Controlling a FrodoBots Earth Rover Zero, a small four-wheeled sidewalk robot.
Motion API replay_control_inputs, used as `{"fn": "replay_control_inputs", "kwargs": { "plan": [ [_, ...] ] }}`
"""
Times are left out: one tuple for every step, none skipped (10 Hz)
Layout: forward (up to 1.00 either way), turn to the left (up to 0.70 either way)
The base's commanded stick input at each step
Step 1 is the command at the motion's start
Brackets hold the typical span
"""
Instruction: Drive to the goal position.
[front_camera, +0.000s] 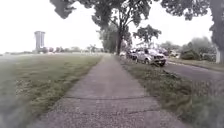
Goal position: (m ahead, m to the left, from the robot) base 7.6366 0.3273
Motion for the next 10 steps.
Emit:
{"fn": "replay_control_inputs", "kwargs": {
  "plan": [
    [0.70,0.00],
    [0.70,0.00],
    [0.70,0.00],
    [0.70,0.00],
    [0.70,0.00],
    [0.70,0.00],
    [0.70,0.00],
    [0.70,0.19],
    [0.70,0.26],
    [0.70,0.02]
  ]
}}
